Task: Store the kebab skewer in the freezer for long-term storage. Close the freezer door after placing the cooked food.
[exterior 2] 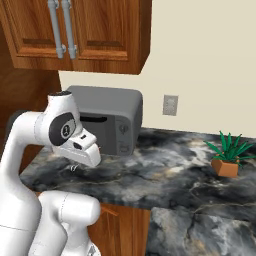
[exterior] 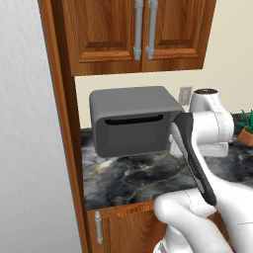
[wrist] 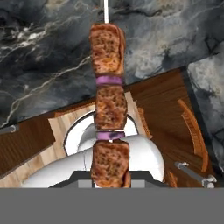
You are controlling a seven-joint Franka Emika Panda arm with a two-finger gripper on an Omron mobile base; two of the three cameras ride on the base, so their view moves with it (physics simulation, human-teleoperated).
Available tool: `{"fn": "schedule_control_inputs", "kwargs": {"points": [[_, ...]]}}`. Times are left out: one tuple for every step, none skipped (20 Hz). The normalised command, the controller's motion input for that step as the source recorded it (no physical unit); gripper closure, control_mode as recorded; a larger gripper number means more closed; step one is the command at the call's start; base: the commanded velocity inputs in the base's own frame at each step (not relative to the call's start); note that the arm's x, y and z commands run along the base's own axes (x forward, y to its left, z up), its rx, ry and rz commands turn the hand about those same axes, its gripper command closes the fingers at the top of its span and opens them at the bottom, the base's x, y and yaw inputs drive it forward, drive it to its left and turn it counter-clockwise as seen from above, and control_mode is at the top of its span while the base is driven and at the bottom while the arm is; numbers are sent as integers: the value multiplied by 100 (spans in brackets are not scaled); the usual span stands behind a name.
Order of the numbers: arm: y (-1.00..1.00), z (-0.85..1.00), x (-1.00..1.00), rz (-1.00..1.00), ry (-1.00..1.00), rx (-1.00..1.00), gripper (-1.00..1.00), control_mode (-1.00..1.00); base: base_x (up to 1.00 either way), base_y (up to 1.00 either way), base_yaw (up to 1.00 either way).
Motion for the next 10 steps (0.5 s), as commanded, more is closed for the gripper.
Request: {"fn": "schedule_control_inputs", "kwargs": {"points": [[-4, 49, -36, 0, 20, 22, 100, -100, 0, 0, 0], [0, 40, -39, 0, 15, 18, 100, -100, 0, 0, 0], [0, 31, -35, 0, 15, 17, 100, -100, 0, 0, 0], [0, 24, -32, 0, 15, 15, 100, -100, 0, 0, 0], [0, 14, -23, 0, 16, 9, 100, -100, 0, 0, 0], [0, 0, 0, -4, 30, 0, 100, -100, 0, 0, 0], [0, 0, -2, -11, 26, -15, 100, -100, 0, 0, 0], [5, 0, -5, -11, 19, -17, 100, -100, 0, 0, 0], [4, 0, -21, -9, 10, -13, 100, -100, 0, 0, 0], [6, 7, -36, -9, 6, -11, 100, -100, 0, 0, 0]]}}
